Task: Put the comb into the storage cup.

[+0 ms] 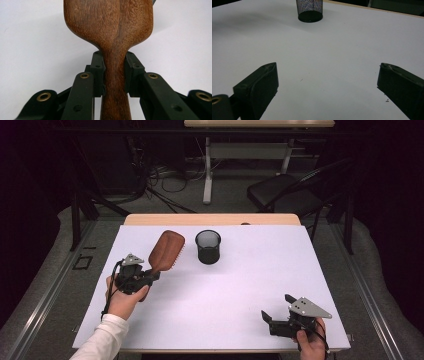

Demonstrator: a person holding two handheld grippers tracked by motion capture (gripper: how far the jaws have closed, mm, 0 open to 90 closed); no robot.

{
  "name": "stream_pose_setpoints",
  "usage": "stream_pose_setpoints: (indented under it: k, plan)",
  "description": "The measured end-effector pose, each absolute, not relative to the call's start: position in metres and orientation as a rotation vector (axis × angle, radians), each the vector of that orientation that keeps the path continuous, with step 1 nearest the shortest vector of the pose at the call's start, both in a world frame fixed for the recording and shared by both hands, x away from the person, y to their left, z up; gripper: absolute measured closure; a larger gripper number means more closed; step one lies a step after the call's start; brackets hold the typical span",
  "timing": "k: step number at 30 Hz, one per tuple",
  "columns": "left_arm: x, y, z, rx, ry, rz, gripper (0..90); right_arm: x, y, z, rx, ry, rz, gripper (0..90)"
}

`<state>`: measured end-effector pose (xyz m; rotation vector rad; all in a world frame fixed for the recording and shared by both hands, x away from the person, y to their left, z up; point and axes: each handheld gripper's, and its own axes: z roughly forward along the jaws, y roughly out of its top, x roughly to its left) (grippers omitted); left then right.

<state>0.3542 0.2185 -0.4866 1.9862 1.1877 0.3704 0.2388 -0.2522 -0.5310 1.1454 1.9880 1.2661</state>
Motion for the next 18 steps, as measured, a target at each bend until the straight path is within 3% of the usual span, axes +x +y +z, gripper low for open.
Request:
stream_pose_setpoints:
  k: [18]
  plan:
    - [0.350,0.209,-0.464,1.804,1.109,0.430,72.7,0.239,-0.252,-0.531,1.145,1.988,1.262,3.3]
